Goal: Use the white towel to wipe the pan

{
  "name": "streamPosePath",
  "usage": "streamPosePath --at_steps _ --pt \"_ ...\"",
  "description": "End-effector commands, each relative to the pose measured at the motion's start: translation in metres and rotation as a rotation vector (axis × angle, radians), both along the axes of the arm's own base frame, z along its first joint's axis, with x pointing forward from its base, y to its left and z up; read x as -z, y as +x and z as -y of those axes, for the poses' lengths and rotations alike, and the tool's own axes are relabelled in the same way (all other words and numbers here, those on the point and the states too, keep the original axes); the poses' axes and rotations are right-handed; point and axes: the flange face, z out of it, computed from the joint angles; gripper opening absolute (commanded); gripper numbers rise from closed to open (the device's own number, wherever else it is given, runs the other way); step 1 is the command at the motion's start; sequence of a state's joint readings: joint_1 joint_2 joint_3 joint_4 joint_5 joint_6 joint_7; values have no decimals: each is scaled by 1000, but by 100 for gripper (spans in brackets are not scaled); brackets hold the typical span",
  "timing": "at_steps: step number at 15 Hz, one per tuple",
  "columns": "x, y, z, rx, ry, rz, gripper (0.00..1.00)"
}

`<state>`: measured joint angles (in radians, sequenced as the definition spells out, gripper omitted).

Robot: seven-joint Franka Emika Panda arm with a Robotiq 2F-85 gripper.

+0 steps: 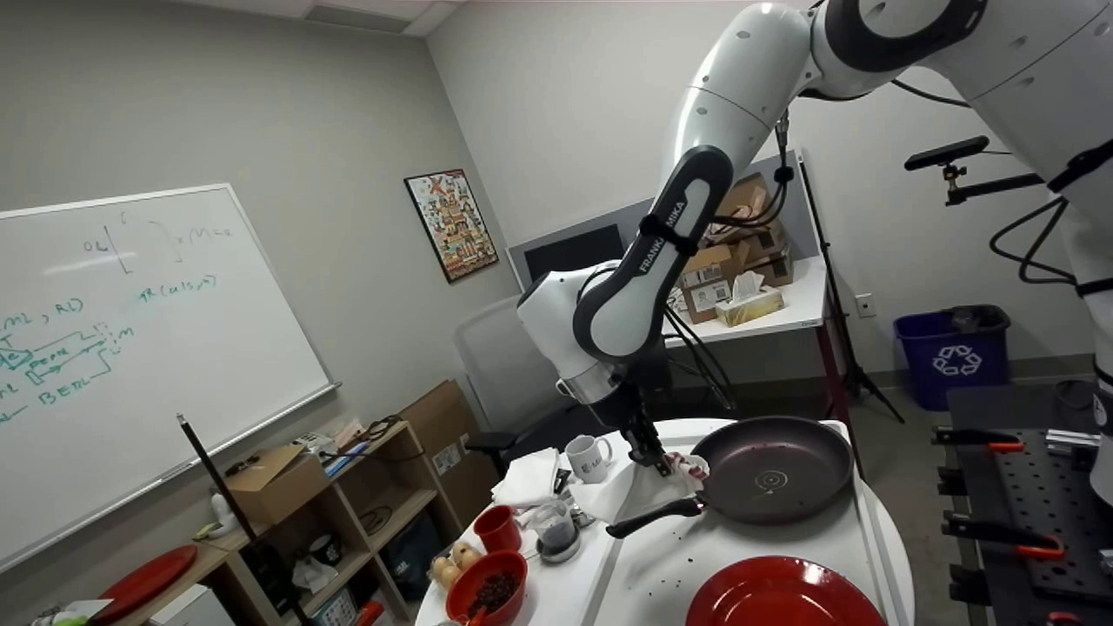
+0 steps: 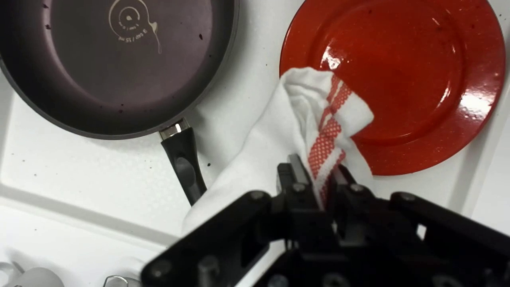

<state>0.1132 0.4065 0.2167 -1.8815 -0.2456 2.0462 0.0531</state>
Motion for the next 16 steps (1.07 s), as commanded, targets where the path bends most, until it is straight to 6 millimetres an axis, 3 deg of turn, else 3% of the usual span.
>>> streamPosePath --at_steps 1,4,8,12,16 --pt "-1 0 0 0 0 -1 7" --pt "21 12 3 -16 16 -41 7" --pt "61 19 -14 -84 34 -110 7" --pt "90 15 -46 -171 39 -152 7" --pt "106 11 -81 -271 32 -175 7"
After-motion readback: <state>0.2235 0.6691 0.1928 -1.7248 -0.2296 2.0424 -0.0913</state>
